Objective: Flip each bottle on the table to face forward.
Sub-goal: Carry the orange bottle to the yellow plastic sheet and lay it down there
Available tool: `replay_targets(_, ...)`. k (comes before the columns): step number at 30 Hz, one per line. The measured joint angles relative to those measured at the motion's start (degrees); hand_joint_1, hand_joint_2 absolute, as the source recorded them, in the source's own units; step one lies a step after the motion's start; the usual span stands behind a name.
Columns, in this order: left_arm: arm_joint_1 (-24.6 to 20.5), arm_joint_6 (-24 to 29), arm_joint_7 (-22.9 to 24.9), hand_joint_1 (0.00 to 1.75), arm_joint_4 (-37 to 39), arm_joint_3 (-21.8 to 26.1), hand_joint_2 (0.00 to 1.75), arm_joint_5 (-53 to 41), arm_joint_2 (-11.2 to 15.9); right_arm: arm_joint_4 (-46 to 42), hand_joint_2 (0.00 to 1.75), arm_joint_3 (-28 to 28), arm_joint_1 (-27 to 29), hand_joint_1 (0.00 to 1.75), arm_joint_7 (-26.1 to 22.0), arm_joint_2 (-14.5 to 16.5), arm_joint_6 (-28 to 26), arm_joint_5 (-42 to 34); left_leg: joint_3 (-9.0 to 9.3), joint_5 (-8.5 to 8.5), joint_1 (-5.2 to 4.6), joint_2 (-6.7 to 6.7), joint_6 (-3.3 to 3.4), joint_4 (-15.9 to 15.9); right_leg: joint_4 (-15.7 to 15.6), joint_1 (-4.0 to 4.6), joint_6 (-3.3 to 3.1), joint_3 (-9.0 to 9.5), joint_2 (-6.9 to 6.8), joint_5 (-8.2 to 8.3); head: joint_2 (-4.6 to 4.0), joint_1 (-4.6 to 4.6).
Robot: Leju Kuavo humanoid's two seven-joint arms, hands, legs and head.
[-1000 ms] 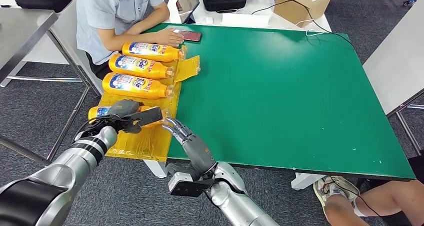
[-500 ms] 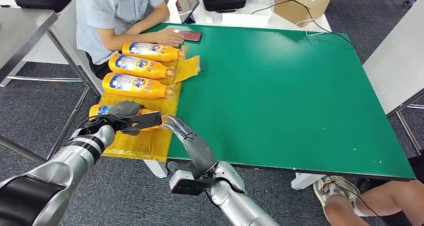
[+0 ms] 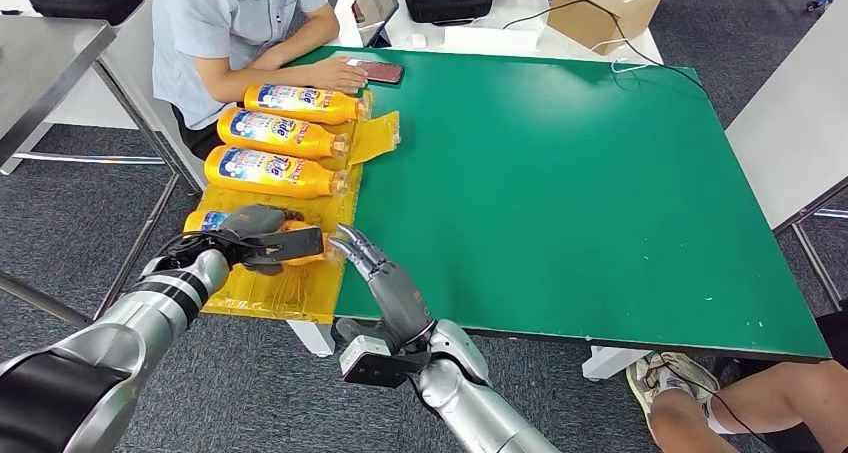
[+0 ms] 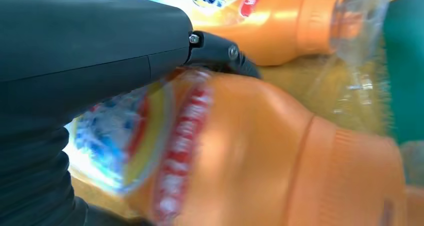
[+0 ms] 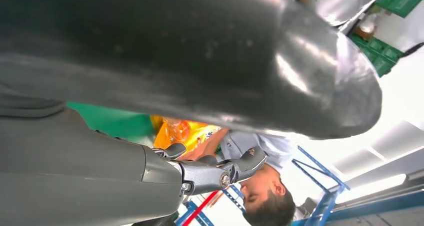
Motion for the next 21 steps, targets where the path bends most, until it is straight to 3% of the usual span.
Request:
replay_targets(7,0.89,-0.47,-8.03,0.0,-4.57,4.45,1.75,11.66,0.42,-1.09,0.0,1.28,-0.03,0.0,0.0,-0.33,-0.49,-2.18,-0.01,0.0,0.0,0.01,0.0,0.0,0.0,0.0,0.0,0.0,0.0,0.0,0.0,0.02)
replay_targets(21,4.45,-1.83,-9.65,0.0,-16.52,9.91,1.75,19.18,3.63,-1.09,0.0,2.97,-0.36,0.0,0.0,-0.96,-0.73,-3.49,-0.01,0.0,0.0,-0.01,0.0,0.0,0.01,0.0,0.0,0.0,0.0,-0.01,0.0,0.01)
